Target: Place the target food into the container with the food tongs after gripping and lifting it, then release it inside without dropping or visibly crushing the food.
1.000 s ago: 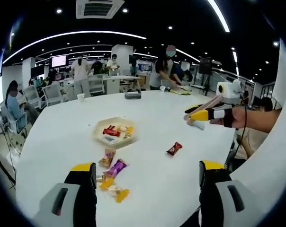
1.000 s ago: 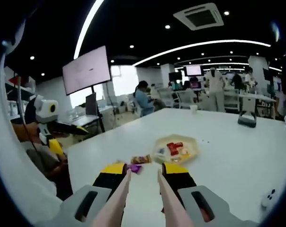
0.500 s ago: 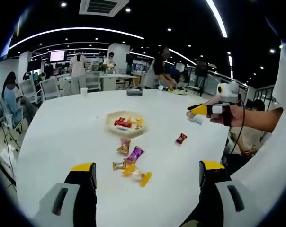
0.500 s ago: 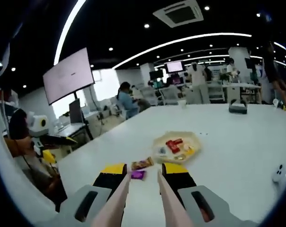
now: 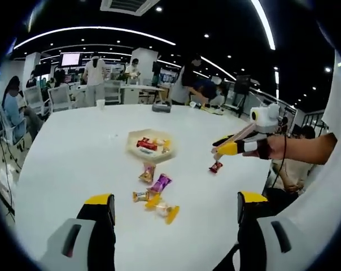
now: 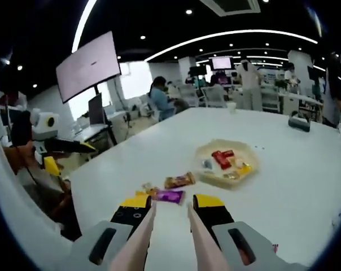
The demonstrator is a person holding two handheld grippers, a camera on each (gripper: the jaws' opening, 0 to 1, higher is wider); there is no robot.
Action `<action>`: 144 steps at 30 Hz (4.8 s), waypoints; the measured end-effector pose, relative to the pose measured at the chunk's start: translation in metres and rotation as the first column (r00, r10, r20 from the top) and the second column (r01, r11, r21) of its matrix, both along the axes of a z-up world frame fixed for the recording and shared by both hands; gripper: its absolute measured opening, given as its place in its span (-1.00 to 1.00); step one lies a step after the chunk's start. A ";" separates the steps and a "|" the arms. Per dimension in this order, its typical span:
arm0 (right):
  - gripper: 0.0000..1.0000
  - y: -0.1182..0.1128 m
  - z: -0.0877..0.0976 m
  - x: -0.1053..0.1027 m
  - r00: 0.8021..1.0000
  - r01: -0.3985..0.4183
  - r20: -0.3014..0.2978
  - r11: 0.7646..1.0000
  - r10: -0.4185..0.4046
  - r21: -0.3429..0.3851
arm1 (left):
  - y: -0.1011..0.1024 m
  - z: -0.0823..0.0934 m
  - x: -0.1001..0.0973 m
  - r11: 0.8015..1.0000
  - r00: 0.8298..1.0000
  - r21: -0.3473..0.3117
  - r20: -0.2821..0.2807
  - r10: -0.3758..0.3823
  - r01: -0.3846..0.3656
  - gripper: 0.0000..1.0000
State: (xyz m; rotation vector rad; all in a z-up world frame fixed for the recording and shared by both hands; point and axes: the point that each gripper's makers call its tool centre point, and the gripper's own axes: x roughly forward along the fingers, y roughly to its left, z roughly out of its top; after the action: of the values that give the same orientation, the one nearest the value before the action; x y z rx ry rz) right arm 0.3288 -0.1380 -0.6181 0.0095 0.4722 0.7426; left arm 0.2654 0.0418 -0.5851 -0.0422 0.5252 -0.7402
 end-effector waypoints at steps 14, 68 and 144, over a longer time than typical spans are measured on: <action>-0.43 0.068 -0.055 0.039 0.807 -0.567 0.061 0.800 0.587 -0.197 | 0.034 -0.010 -0.029 0.963 0.962 0.056 -0.056 0.267 -0.264 0.80; -0.60 0.096 -0.098 0.045 0.679 -0.722 -0.104 0.636 0.727 -0.272 | 0.050 -0.013 -0.039 0.930 0.935 0.126 -0.049 0.352 -0.344 0.79; -0.58 -0.114 0.055 0.105 0.979 0.025 0.201 0.999 -0.019 -0.026 | -0.074 -0.009 -0.001 0.995 0.998 0.086 -0.016 -0.055 0.056 0.79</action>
State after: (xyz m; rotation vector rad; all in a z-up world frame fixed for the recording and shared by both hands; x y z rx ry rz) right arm 0.4335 -0.2518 -0.5627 -0.0858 0.2889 0.7068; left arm 0.2646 -0.0319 -0.5936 0.0480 0.5731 -0.7711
